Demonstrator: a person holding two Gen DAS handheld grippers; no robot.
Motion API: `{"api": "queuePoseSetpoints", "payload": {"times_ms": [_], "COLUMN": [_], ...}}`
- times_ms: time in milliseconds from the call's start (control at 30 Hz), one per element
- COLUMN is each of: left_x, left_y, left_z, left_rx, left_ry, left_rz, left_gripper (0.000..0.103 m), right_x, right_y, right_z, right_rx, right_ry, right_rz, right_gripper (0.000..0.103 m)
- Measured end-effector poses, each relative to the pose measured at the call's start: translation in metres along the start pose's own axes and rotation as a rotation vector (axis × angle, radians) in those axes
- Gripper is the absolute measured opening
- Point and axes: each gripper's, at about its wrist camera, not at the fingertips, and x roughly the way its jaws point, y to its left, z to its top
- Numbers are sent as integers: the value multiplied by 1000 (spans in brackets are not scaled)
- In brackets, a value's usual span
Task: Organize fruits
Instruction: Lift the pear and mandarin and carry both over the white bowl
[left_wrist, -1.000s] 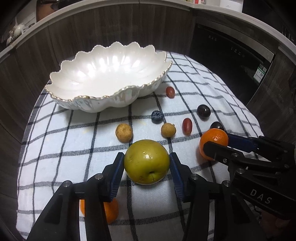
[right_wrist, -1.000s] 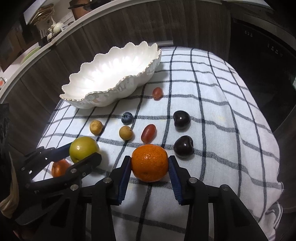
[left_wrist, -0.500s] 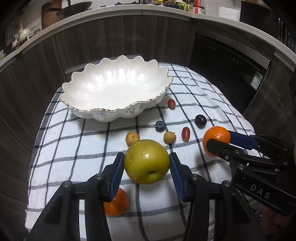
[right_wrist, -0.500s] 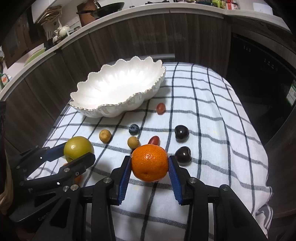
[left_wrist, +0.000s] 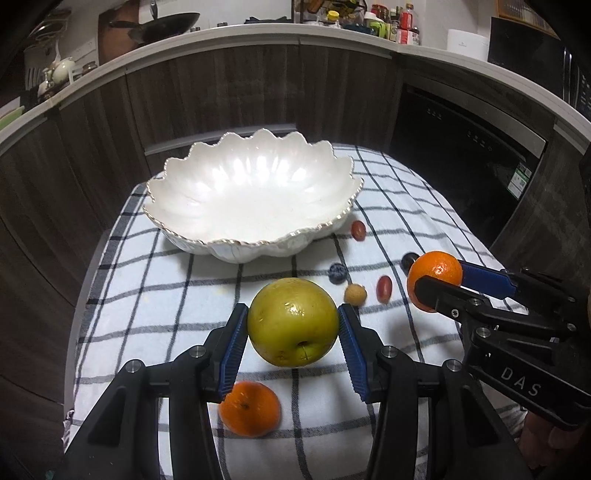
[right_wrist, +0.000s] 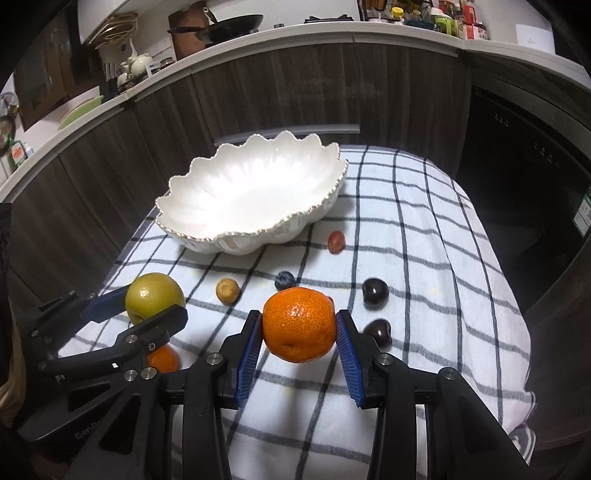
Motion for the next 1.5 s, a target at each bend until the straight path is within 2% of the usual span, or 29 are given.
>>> {"api": "queuePoseSetpoints", "payload": {"times_ms": [867, 1500], "left_x": [6, 37], "left_y": [52, 84], "left_z": [55, 84], "left_rx": [-113, -167], "left_ry": [-95, -83], "left_rz": [102, 134], "left_gripper": [48, 48], "right_x": [15, 43], "right_y": [27, 28], "right_z": [77, 127], "right_rx": [-63, -67], "right_ry": [-139, -178], "right_rz": [21, -59], "right_gripper": [41, 41]}}
